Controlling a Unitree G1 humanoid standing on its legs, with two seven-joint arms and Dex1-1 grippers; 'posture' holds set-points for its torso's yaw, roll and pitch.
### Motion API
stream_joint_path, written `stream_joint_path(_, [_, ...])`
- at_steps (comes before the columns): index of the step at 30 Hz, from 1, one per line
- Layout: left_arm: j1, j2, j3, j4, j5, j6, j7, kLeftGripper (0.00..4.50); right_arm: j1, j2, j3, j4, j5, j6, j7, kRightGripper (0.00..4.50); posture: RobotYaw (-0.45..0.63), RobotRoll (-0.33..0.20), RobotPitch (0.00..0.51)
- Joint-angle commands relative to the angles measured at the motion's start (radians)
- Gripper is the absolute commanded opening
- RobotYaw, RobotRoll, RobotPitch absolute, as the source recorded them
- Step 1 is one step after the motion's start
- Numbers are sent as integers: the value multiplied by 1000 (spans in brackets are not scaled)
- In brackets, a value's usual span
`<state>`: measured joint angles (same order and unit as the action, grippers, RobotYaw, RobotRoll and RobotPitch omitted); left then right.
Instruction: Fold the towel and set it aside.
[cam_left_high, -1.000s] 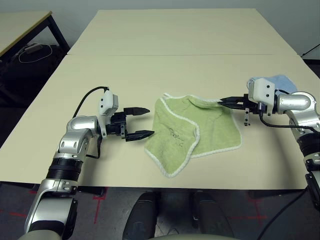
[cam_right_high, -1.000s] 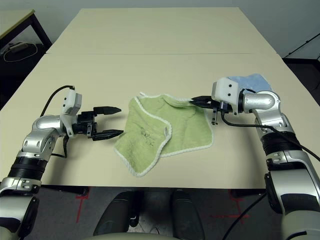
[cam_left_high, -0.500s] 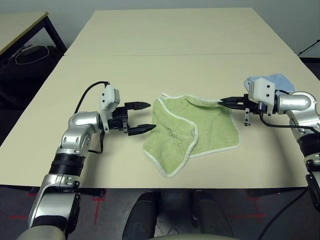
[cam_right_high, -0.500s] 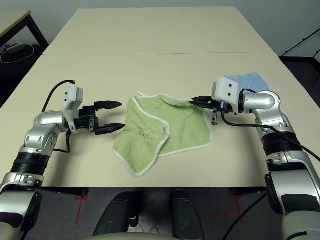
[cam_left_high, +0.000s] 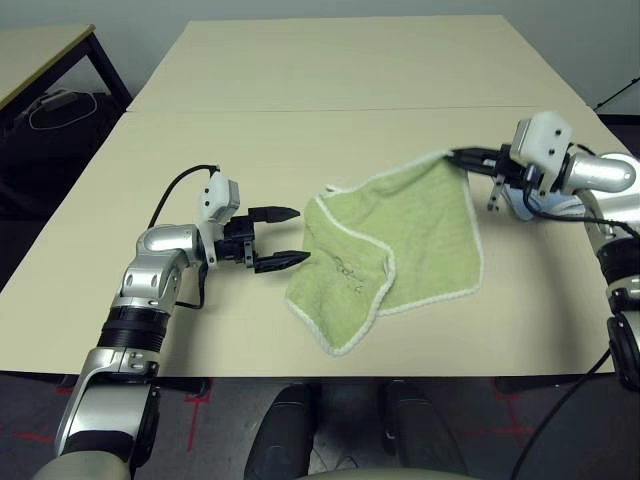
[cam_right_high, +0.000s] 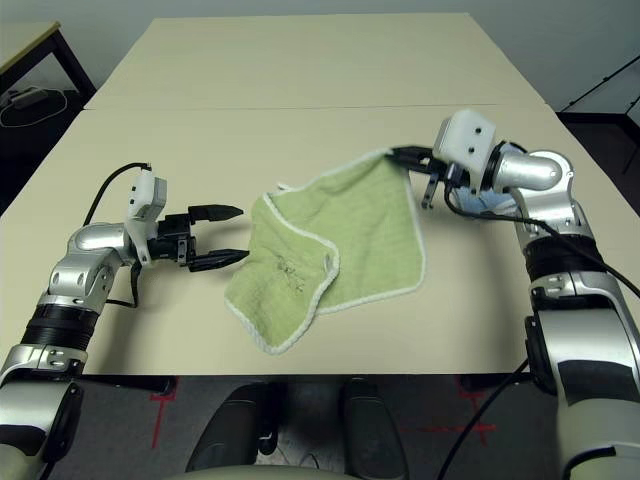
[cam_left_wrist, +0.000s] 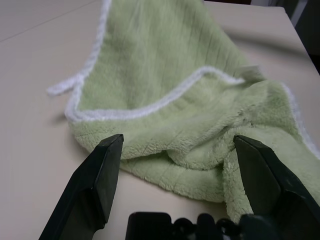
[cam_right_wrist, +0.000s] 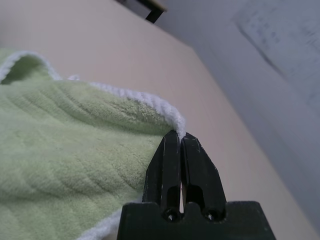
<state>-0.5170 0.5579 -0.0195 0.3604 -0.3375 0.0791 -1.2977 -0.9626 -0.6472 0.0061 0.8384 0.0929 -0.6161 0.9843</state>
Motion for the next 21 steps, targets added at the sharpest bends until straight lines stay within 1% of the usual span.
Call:
stream_joint_path(1, [19,1,-15,-12,18,13,18,4500,-39,15,-17,48,-29,-91,-71,41,63,0,129])
stream_joint_path(4, [18,-4,-17,-9,26,7,35,4500,-88,22,-12,84,-73,-178,-144,41,62,0,128])
stream_joint_path(10, [0,-21,-19,0,26,53,73,4500,-208,14,45,168,-236,-363,-285,41,58,0,127])
stream_joint_path(15, [-22,-41,-18,19,35,55,91,4500,-319,8,98,233,-403,-413,-488,41,55,0,124])
stream_joint_path(21, [-32,-52,-16,34,37,62,105,4500,-389,-3,166,288,-538,-470,-648,41,61,0,127])
